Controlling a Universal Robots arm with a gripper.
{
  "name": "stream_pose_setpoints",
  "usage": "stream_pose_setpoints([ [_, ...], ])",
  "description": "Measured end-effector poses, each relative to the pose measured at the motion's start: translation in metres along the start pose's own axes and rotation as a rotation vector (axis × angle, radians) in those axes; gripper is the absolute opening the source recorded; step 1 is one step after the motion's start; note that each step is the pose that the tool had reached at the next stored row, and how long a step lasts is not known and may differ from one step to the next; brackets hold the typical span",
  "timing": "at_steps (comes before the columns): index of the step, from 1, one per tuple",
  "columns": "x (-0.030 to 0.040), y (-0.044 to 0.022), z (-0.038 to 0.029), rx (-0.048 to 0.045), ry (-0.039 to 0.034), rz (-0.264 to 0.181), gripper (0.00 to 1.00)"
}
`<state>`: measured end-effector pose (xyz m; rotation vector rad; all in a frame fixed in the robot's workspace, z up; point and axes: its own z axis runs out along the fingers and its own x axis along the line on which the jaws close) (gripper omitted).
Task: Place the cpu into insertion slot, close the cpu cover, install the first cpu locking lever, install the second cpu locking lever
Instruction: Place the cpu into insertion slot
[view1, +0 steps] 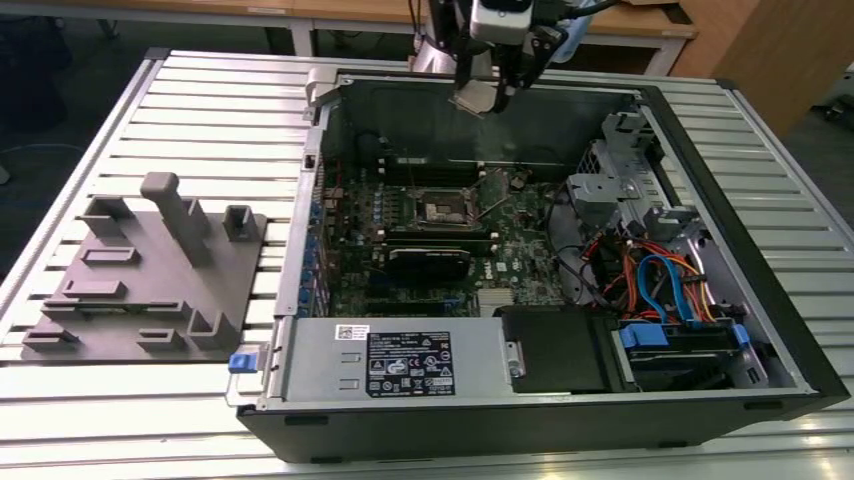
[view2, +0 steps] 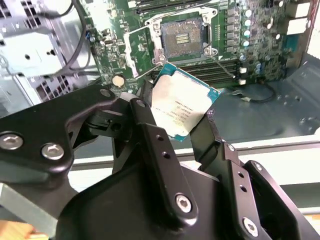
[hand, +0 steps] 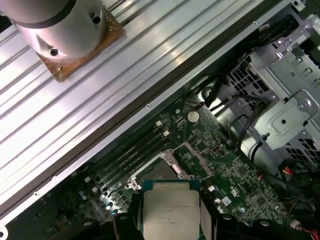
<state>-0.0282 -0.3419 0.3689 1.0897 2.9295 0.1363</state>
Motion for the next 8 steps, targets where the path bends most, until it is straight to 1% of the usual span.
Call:
stream_pose_setpoints([
  [8,0.0000,-0.0002,0.0016,-0.0026,-0.0126,0.145,0.54],
])
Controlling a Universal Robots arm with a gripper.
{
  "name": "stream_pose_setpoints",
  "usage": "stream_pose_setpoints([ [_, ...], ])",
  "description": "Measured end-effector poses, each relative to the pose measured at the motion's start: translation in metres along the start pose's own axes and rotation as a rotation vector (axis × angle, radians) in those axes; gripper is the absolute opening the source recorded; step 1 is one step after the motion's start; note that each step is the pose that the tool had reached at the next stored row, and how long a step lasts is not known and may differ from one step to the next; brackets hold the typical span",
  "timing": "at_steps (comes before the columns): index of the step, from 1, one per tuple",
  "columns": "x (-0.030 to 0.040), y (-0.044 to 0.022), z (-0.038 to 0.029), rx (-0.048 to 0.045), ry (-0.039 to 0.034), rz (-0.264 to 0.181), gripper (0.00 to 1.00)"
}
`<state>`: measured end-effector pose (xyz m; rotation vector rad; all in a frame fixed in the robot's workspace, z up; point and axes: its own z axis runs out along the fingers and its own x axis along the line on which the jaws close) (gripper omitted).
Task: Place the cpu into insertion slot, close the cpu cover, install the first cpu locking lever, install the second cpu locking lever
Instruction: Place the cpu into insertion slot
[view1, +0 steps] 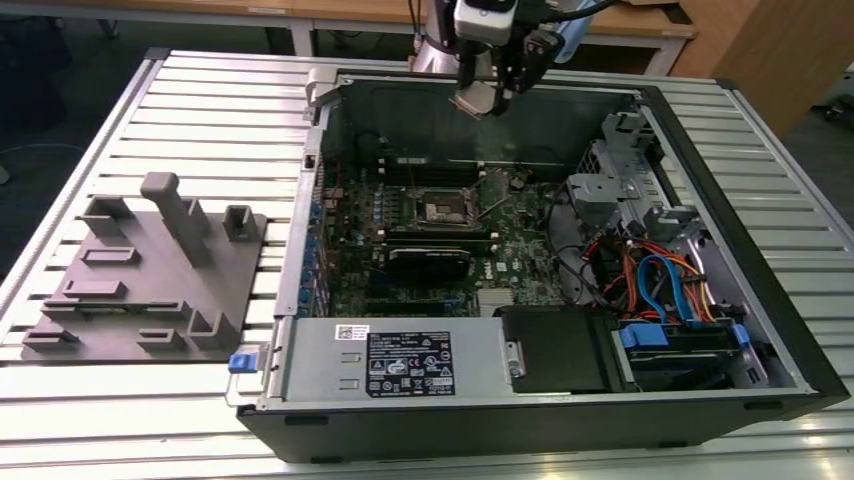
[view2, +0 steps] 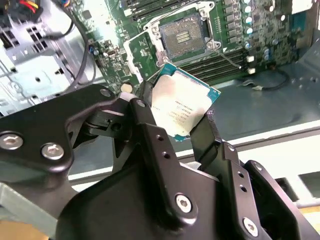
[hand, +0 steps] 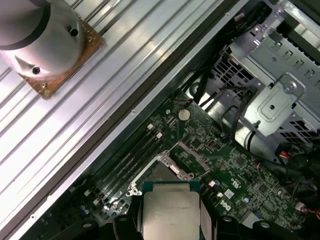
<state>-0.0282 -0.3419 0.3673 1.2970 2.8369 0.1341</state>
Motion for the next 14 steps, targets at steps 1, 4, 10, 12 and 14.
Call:
stream_pose_setpoints([
  [1,0.0000,0.0000,0.0002,-0.0003,-0.0016,0.018,0.54],
  [4,0.0000,-0.0001,0.0009,-0.0013,-0.0063,0.073,0.54],
  [10,0.0000,-0.0001,0.0010,-0.0016,-0.0080,0.092,0.54],
  [12,0.0000,-0.0001,0.0010,-0.0016,-0.0080,0.092,0.54],
  [14,0.0000,-0.0001,0.0010,-0.0016,-0.0080,0.092,0.54],
])
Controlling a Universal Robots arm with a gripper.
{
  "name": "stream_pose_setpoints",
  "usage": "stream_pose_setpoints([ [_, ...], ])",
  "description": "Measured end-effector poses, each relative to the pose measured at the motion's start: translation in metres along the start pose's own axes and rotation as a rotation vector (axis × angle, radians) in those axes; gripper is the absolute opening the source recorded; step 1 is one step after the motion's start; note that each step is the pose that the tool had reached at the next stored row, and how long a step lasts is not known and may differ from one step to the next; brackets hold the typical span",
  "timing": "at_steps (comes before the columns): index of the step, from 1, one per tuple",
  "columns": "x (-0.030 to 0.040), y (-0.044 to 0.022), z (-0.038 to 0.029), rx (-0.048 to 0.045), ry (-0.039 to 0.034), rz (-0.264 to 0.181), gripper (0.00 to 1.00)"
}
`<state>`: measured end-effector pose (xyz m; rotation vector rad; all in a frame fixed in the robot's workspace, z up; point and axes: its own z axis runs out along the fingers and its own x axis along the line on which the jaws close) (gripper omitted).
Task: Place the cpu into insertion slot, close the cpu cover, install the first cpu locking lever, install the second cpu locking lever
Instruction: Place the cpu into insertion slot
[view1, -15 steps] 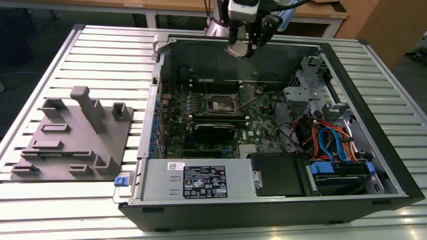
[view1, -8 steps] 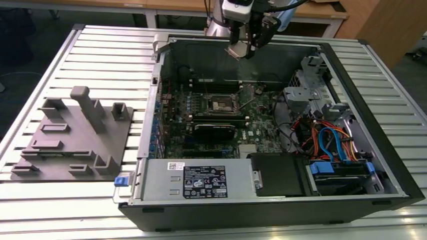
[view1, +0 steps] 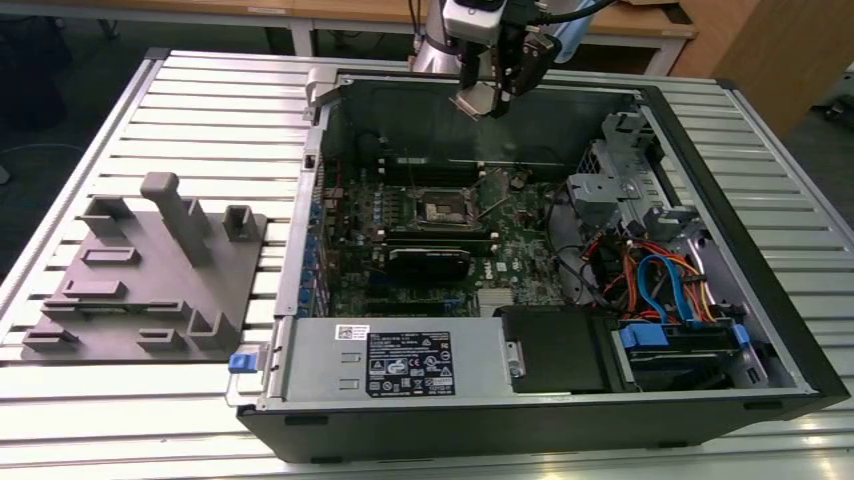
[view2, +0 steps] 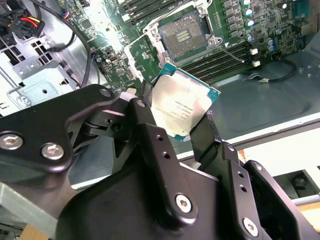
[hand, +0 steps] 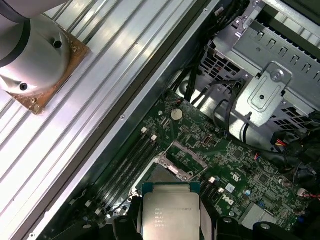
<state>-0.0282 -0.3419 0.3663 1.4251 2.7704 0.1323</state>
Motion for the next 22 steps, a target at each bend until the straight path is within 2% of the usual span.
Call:
stream_pose_setpoints([
  [10,0.0000,0.0000,0.0000,0.0000,-0.0002,0.002,0.54],
  [16,0.0000,0.0000,0.0001,-0.0007,-0.0034,0.040,0.54],
  [22,0.0000,0.0000,0.0001,-0.0008,-0.0037,0.043,0.54],
])
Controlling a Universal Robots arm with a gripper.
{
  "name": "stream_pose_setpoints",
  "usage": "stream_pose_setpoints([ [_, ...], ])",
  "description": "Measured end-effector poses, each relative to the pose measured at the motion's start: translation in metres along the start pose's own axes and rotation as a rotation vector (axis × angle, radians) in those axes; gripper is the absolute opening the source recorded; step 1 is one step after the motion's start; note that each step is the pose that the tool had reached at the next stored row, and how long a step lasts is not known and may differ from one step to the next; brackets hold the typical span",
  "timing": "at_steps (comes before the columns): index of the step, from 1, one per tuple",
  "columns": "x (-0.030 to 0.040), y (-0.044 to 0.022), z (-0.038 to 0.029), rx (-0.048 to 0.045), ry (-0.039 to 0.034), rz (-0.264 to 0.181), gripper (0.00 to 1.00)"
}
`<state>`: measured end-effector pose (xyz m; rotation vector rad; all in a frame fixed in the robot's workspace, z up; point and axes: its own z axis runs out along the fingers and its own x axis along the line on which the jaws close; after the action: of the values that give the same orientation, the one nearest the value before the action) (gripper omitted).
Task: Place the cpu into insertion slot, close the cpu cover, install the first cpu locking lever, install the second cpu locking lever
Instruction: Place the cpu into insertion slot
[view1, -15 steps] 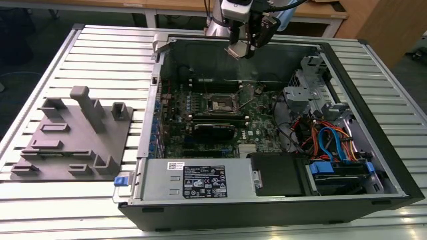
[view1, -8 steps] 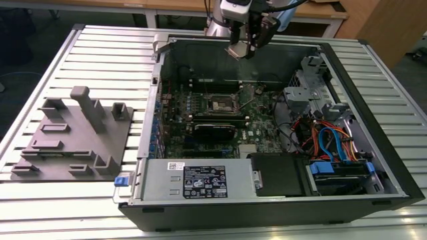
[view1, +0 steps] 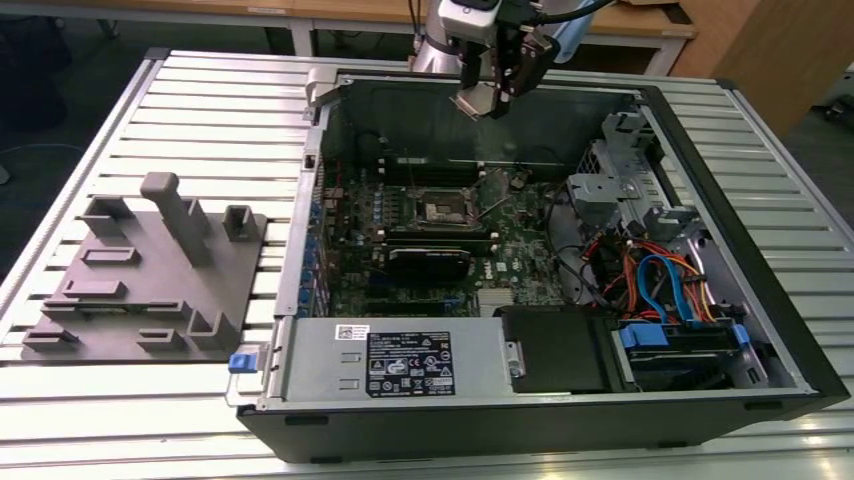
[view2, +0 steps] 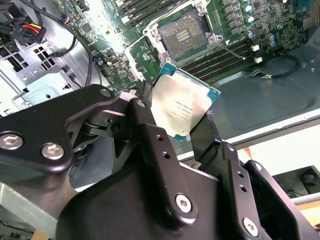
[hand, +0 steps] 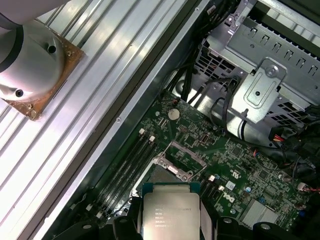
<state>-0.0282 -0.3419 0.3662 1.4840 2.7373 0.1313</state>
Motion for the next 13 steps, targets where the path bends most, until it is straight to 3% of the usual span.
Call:
stream_pose_setpoints([
  [13,0.0000,0.0000,0.0000,-0.0003,-0.0016,0.018,0.54],
])
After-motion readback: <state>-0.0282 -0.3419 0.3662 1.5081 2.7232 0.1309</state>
